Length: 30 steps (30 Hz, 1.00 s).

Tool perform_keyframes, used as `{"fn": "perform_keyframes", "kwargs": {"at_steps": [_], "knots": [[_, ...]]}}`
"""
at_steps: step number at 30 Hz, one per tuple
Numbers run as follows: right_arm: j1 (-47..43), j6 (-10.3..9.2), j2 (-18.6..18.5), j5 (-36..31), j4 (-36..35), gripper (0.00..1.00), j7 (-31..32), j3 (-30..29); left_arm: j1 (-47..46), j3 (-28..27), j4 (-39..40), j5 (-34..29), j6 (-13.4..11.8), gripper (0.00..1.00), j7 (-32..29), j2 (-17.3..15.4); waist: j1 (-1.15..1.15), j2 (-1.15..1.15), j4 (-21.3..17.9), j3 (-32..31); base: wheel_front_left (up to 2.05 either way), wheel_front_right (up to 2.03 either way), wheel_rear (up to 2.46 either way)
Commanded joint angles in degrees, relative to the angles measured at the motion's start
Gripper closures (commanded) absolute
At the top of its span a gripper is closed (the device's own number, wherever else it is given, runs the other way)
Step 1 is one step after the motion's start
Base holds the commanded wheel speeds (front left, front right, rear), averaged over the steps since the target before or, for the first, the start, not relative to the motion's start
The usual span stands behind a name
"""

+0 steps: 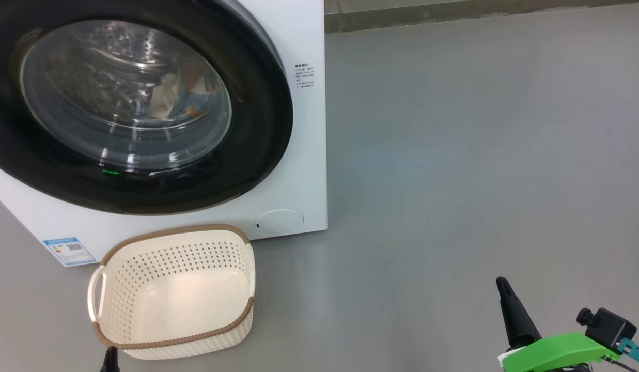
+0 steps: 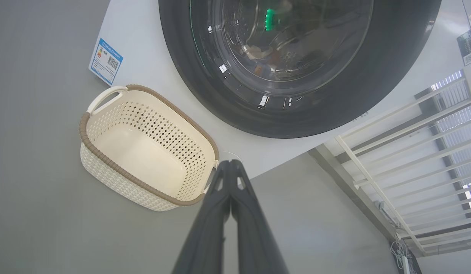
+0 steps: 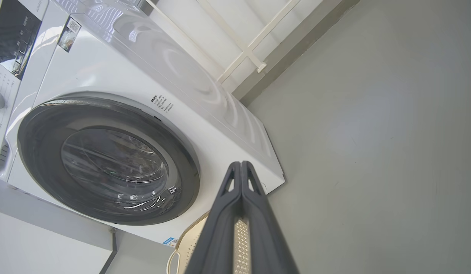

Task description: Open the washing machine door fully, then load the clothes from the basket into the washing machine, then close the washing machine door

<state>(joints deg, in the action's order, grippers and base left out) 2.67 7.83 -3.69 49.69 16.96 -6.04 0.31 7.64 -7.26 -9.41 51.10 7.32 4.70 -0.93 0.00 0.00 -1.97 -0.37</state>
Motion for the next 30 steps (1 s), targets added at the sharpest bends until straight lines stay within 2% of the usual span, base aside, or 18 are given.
{"fn": "perform_keyframes", "kwargs": {"at_steps": [1, 30], "knots": [[2.4, -0.16, -0.5, 2.4, -1.8, 1.00, 0.4, 0.1, -3.4, -0.7, 0.8, 2.0, 0.1, 1.00, -0.5, -1.0, 0.00, 0.00, 0.1, 0.0, 0.00, 0.00, 0.00], [2.8, -0.24, -0.5, 20.7, -2.3, 1.00, 5.1, -2.1, -8.0, -0.1, -1.6, 19.2, 0.1, 1.00, -5.2, -1.4, 0.00, 0.00, 0.9, 0.3, 0.00, 0.00, 0.00]]}}
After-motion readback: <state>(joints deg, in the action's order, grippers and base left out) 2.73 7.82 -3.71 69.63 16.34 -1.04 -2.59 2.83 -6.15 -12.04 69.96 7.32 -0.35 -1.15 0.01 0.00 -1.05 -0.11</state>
